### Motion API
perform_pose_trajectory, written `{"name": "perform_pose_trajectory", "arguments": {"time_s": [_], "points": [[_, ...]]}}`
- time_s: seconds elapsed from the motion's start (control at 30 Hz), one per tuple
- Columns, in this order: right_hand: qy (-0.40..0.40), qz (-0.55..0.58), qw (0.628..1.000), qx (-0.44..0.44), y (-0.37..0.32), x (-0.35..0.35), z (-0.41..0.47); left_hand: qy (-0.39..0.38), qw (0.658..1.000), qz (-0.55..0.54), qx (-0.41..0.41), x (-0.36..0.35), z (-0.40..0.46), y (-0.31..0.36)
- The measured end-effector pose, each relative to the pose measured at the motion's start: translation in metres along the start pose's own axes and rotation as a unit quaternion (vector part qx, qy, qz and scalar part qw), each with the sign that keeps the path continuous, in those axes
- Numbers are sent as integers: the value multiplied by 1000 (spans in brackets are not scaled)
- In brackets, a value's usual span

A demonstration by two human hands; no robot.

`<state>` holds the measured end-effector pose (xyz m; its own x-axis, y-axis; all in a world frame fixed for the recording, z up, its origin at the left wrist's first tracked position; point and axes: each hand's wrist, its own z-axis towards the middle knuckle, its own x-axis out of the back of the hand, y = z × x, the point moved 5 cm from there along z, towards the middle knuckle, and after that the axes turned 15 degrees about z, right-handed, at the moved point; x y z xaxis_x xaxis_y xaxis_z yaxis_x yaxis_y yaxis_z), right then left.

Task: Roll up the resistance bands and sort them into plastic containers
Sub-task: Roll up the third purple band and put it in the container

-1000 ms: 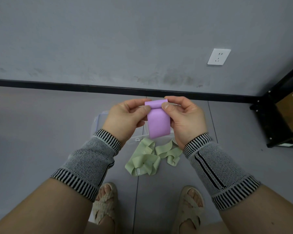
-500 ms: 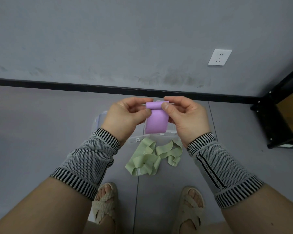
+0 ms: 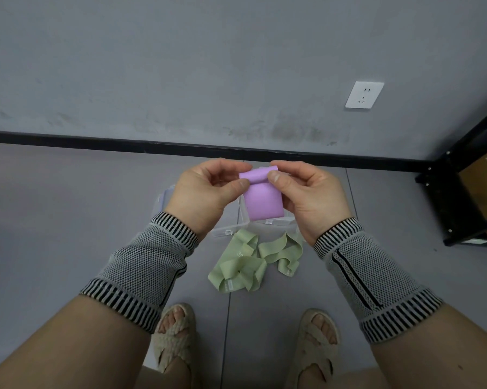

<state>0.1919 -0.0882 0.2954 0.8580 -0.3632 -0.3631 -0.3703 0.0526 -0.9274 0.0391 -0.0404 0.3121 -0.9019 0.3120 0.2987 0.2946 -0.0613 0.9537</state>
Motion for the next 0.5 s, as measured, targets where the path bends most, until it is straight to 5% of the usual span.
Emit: {"name": "perform_pose_trajectory", "arguments": {"time_s": [0.5], "points": [[-17,42,999,12,-1,-3,-1,-12,997,-36,71,-2,-2,-3]]}}
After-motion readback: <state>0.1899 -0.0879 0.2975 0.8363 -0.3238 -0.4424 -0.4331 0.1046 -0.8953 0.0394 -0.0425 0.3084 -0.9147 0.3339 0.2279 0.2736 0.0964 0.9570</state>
